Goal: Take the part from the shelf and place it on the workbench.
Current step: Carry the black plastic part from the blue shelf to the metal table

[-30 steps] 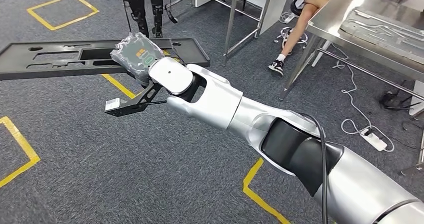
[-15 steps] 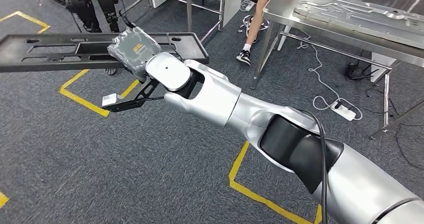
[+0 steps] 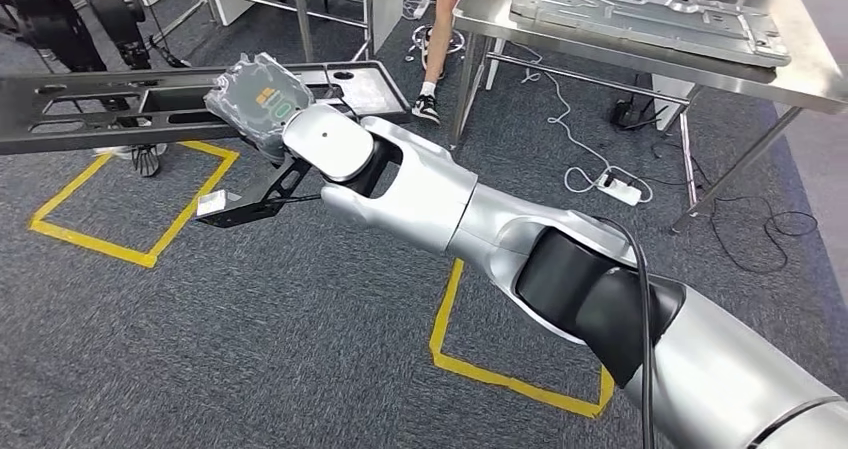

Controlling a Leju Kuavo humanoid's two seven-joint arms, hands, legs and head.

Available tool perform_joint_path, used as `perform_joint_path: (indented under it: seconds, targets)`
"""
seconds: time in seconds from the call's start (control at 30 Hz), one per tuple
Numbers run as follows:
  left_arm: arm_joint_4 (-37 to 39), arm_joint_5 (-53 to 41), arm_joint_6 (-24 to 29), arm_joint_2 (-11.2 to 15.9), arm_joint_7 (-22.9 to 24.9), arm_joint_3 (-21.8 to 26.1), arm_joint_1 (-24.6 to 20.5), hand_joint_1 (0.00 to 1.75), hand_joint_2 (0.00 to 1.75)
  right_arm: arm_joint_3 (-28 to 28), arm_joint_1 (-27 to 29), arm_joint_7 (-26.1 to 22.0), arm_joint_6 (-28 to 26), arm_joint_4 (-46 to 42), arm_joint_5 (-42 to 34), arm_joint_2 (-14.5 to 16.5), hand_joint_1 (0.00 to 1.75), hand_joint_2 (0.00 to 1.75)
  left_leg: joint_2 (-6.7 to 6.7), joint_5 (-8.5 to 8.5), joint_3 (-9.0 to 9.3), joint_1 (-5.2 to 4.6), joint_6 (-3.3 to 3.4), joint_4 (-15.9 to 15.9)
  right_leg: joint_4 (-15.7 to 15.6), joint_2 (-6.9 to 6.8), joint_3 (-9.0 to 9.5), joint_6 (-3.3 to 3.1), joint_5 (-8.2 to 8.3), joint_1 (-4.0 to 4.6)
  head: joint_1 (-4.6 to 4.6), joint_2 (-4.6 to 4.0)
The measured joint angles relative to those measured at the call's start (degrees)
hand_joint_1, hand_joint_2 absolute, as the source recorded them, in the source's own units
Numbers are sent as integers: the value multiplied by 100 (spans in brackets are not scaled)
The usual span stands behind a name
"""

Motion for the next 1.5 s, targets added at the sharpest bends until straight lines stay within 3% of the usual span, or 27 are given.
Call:
perform_joint_path:
  seconds: [0.03,0.07,0.13,0.17,0.23,0.27,0.33,0.4,0.47,0.5,0.57,0.63,0.7,0.77,0.83,0.9,0.97,1.03,1.07,1.1,1.17,1.23,1.27,1.33,1.37,1.43,1.5]
  targets:
    - [0,-1,0,0,1,0,3,0,175,8,17,0,4,4,0,0,175,175,74,-18,14,-5,4,1,167,-24,-113,6,1,-11,-1,0]
    - [0,-1,0,-1,3,0,3,0,175,17,30,0,8,9,0,-1,175,175,149,-41,39,-12,4,1,105,-41,-107,-1,120,-16,1,-1]
    - [1,-1,0,-5,7,0,0,0,175,30,32,1,12,14,0,-4,175,175,283,-96,119,-30,-7,-5,-598,-161,216,-71,537,19,1,-1]
    - [2,-1,0,-13,9,0,1,0,175,32,24,3,11,14,0,-7,175,175,349,-123,162,-46,-17,-15,-980,-321,415,-132,686,70,-1,-1]
    - [2,-1,0,-26,10,1,5,0,175,34,1,5,8,14,-1,-8,175,175,483,-152,219,-67,-47,-55,-1425,-557,627,-233,772,178,4,-1]
    - [2,-2,0,-30,11,2,4,0,175,36,-4,5,7,14,-1,-7,175,175,561,-159,244,-78,-66,-81,-1462,-571,644,-255,752,211,5,0]
    - [2,-3,1,-33,11,2,-10,0,175,38,-1,5,5,15,0,-16,175,175,672,-197,297,-86,-104,-111,-1552,-416,680,-277,773,191,8,1]
    - [2,-6,1,-37,12,3,-23,0,175,38,-9,8,4,20,0,-24,175,175,453,-359,226,-79,-128,112,-1662,-270,761,-309,805,134,10,0]
    - [2,-13,2,-29,13,4,-17,0,175,39,-16,12,4,27,-3,1,175,175,100,-642,-115,-66,-142,780,-1707,-113,814,-339,817,105,9,0]
    - [2,-16,3,-23,14,7,-9,0,175,40,-7,11,6,29,-6,21,175,175,15,-743,-332,-64,-152,1148,-1701,-24,824,-350,812,105,7,1]
    - [2,-18,4,-13,15,11,9,0,175,47,30,3,10,33,-13,47,175,175,-35,-654,-597,-63,-171,1435,-1670,172,841,-352,787,102,7,0]
    - [2,-19,4,-11,17,14,12,0,175,55,46,1,11,34,-15,54,175,175,-97,-197,-483,-50,-173,907,-1601,357,848,-324,739,90,7,0]
    - [2,-19,4,-5,21,16,10,0,175,58,33,7,11,38,-15,56,175,175,-322,97,-250,-25,-158,265,-1507,515,813,-271,686,82,8,-1]
    - [2,-20,3,-1,26,17,4,0,175,59,23,10,13,46,-17,63,175,175,-442,99,-152,-26,-125,56,-1463,649,756,-203,677,59,6,0]
    - [1,-23,2,-3,26,20,-16,0,175,60,25,10,21,51,-25,65,175,175,-322,116,-109,-24,-70,0,-1474,726,732,-140,690,46,3,1]
    - [-2,-31,1,0,25,25,-28,0,175,60,16,10,32,54,-32,52,175,175,-186,136,-58,-5,-5,-67,-1295,463,650,-72,567,71,11,0]
    - [-4,-36,0,7,25,27,-19,0,175,60,12,11,35,56,-33,44,175,175,-56,132,-29,-11,38,-95,-694,94,352,0,257,54,19,0]
    - [-4,-38,0,6,25,28,-11,0,175,63,42,11,36,60,-33,44,175,175,83,111,-19,-19,51,-92,-55,-15,-1,46,45,-5,16,1]
    - [-4,-38,0,6,25,28,-12,0,175,68,60,11,36,62,-33,44,175,175,154,96,-11,-21,49,-90,35,-33,-66,59,82,-27,16,1]
    - [-4,-39,0,5,24,28,-15,0,175,73,70,11,36,63,-33,44,175,175,222,79,6,-23,44,-89,-120,-54,-2,60,229,-40,16,1]
    - [-4,-49,0,3,21,28,-21,0,175,79,60,11,36,64,-34,44,175,175,346,37,63,-30,26,-94,-910,-244,394,6,622,-12,16,1]
    - [-4,-63,0,-1,17,29,-22,0,175,80,25,11,37,63,-36,45,175,175,462,1,117,-49,-12,-114,-1497,-458,688,-84,797,68,15,1]
    - [-4,-69,-1,-2,16,30,-22,0,175,81,11,11,38,63,-37,45,175,175,528,-14,141,-52,-42,-130,-1577,-485,721,-120,782,102,16,1]
    - [-4,-78,-2,-6,16,31,-30,0,175,82,2,10,40,60,-44,44,175,175,656,-48,196,-57,-109,-172,-1623,-333,746,-175,794,107,17,0]
    - [-4,-80,-3,-8,14,32,-36,0,175,82,3,8,42,57,-47,42,175,175,620,-92,224,-53,-134,-148,-1684,-254,794,-197,808,87,15,0]
    - [-4,-85,-5,-11,10,33,-47,0,175,82,-8,4,44,53,-50,53,175,175,339,-322,111,-44,-155,199,-1801,-117,899,-238,839,38,11,0]
    - [-4,-89,-7,-3,7,33,-37,0,175,85,-11,-2,48,56,-54,77,175,175,41,-656,-244,-32,-161,928,-1817,25,927,-265,832,28,11,1]
